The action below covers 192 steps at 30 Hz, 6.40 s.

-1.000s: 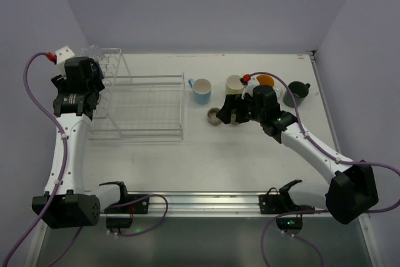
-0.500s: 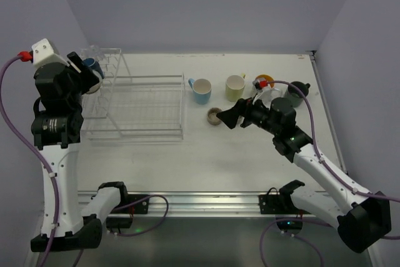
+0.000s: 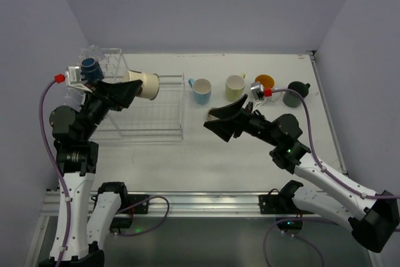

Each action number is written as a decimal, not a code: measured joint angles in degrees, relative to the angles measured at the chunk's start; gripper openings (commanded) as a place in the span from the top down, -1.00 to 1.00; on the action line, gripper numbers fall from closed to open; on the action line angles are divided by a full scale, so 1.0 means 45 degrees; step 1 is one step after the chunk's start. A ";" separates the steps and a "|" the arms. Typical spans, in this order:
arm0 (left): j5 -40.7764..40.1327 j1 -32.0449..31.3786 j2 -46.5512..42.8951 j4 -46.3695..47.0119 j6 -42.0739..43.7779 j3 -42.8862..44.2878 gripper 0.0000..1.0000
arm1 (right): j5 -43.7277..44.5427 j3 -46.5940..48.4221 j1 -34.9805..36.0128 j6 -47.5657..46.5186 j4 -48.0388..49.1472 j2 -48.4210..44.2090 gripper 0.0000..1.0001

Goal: Unload the cups from the dish rack

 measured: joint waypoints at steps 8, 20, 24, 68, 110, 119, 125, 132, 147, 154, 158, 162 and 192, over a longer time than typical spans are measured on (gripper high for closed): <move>0.0554 -0.3045 0.0102 0.4211 -0.2215 -0.2895 -0.03 | 0.0199 0.1987 0.0981 0.0515 0.1554 0.2841 -0.55; 0.0408 -0.5056 0.0763 0.6921 -0.3109 -0.4041 -0.08 | 0.0282 0.2832 0.1554 0.0889 0.1967 0.3730 -0.19; 0.0117 -0.5809 0.0845 0.7660 -0.3143 -0.4386 -0.15 | 0.0267 0.2875 0.1763 0.1273 0.2215 0.4099 0.23; -0.5338 -0.6300 -0.2234 -0.3138 0.7509 -0.3594 -1.00 | 0.7626 0.5824 -0.4726 -0.4503 -1.2905 0.9364 0.96; -1.2424 0.0019 0.8714 -0.7213 0.6674 0.8777 -1.00 | 0.2453 0.0267 -0.4697 -0.3084 -0.8165 -0.0345 -0.34; -1.1788 0.0641 0.9539 -0.7300 0.6640 0.8573 -0.94 | 0.1773 0.0257 -0.4512 -0.2924 -0.7747 -0.0374 -0.34; -1.1171 0.0646 1.0341 -0.7305 0.6679 0.8160 -0.89 | 0.1753 0.0257 -0.4367 -0.2929 -0.7747 -0.0369 -0.34; -1.1220 0.0646 1.0545 -0.7179 0.6785 0.8116 -0.59 | 0.1763 0.0257 -0.4216 -0.2934 -0.7747 -0.0325 -0.34; -1.1526 0.0646 0.9850 -0.6810 0.6994 0.7344 0.29 | 0.1870 0.0257 -0.4138 -0.2934 -0.7752 -0.0194 -0.35; -1.0914 0.0641 0.8694 -0.7164 0.6790 0.7208 0.59 | 0.1870 0.0253 -0.4138 -0.2934 -0.7732 -0.0194 -0.35; -1.0472 0.0646 0.7655 -0.7407 0.6620 0.7208 0.63 | 0.1870 0.0136 -0.4138 -0.2924 -0.7592 -0.0194 -0.35; -0.9889 0.0641 0.6688 -0.7485 0.6538 0.7208 0.71 | 0.1855 0.0049 -0.4133 -0.2900 -0.7465 -0.0194 -0.37; -0.2331 -0.6717 0.3910 0.2506 -0.0272 -0.1127 0.74 | -0.1156 0.1166 -0.0515 0.0665 0.1826 0.3614 -0.46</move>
